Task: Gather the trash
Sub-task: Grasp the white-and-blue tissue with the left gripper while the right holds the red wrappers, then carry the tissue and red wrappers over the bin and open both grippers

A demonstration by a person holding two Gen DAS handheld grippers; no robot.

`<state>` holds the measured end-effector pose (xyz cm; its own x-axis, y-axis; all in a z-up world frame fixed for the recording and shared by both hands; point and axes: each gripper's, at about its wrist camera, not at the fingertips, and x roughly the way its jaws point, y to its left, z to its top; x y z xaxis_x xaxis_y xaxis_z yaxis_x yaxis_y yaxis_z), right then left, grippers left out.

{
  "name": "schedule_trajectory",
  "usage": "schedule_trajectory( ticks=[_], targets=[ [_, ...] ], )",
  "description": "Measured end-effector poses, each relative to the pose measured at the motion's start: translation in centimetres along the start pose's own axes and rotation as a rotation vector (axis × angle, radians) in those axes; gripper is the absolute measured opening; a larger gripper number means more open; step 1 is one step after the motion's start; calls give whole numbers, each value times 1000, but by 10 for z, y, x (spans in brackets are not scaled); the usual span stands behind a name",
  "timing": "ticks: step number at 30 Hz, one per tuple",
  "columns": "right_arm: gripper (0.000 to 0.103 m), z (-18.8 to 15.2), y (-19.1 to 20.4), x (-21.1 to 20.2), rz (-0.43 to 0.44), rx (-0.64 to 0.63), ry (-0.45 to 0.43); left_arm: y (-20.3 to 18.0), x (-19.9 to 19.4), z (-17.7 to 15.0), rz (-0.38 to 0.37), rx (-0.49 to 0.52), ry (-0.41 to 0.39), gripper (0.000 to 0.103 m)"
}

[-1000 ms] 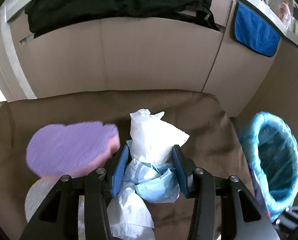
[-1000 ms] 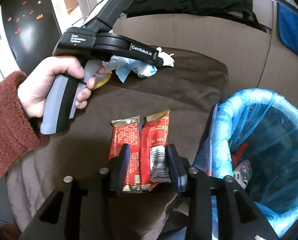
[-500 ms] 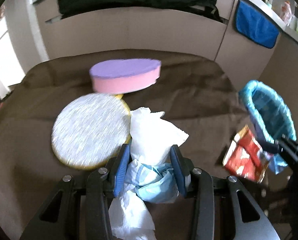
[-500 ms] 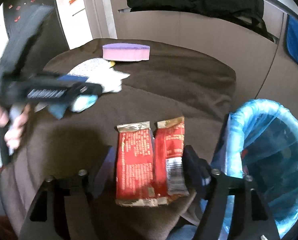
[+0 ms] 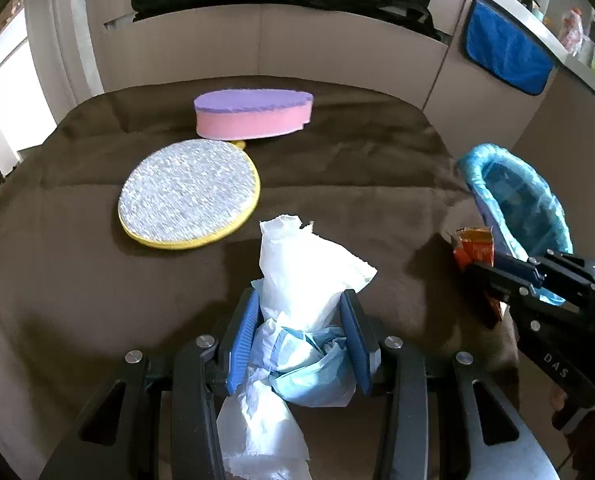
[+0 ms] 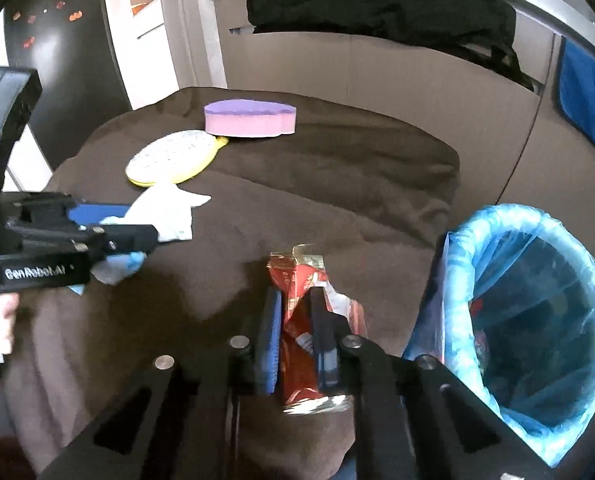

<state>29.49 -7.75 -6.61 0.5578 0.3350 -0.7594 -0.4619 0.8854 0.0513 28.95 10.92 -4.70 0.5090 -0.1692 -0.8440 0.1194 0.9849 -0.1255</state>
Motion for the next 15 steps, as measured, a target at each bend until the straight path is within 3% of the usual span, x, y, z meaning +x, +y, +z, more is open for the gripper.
schedule_trajectory(
  ticks=[7,15],
  targets=[
    [7,-8,2,-24,33,24,-17,-7,-15,-10,-76,-40,-10,42],
    [6,-11,0,-45,47,85,-43,-11,-41,-21,-111,-64,-53,41]
  ],
)
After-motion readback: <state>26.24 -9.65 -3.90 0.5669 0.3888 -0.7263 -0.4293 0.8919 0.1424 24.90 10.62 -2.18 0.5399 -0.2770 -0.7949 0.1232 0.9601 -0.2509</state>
